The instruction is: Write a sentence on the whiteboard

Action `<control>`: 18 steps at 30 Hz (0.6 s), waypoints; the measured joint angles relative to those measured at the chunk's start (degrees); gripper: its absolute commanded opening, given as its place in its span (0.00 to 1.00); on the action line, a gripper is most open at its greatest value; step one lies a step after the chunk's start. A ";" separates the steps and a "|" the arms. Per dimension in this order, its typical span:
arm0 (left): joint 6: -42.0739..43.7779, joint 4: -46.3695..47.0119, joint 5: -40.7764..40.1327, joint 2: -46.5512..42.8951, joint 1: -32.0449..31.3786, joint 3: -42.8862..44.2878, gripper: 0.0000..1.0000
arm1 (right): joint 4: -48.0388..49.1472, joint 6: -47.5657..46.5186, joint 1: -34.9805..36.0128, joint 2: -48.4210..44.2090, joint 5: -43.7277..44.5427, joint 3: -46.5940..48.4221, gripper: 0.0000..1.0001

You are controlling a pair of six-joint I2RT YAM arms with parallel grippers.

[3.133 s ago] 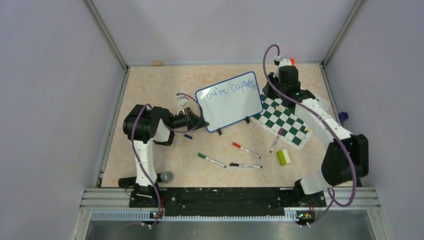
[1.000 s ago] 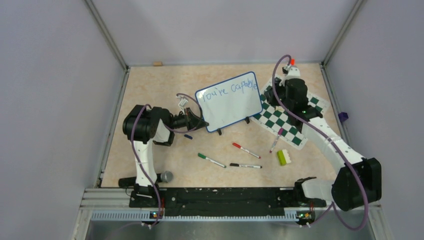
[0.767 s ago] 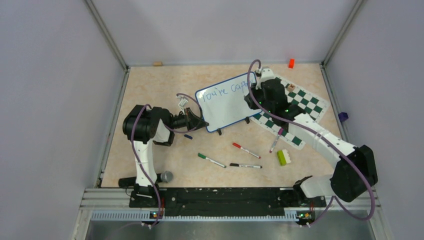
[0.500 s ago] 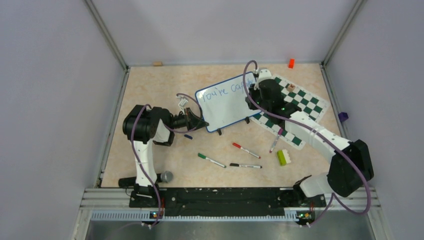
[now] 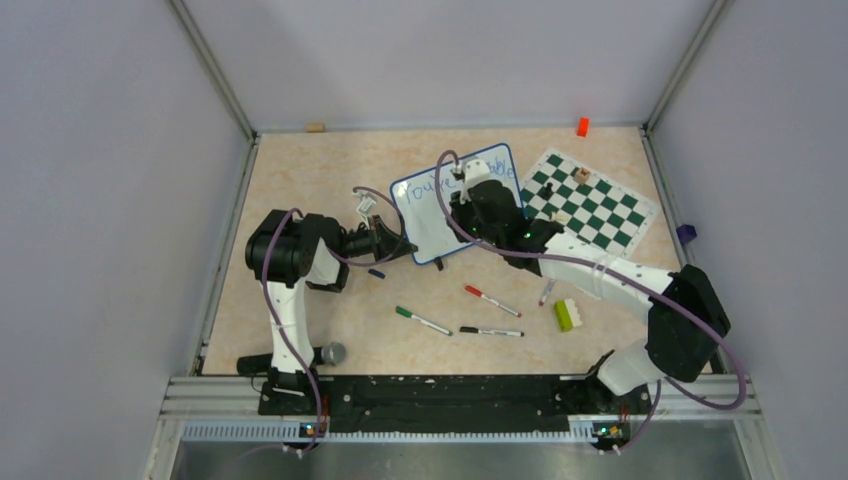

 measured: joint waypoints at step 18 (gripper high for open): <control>-0.02 -0.02 0.00 0.00 0.00 0.00 0.07 | 3.45 1.60 9.16 7.89 14.10 1.29 0.00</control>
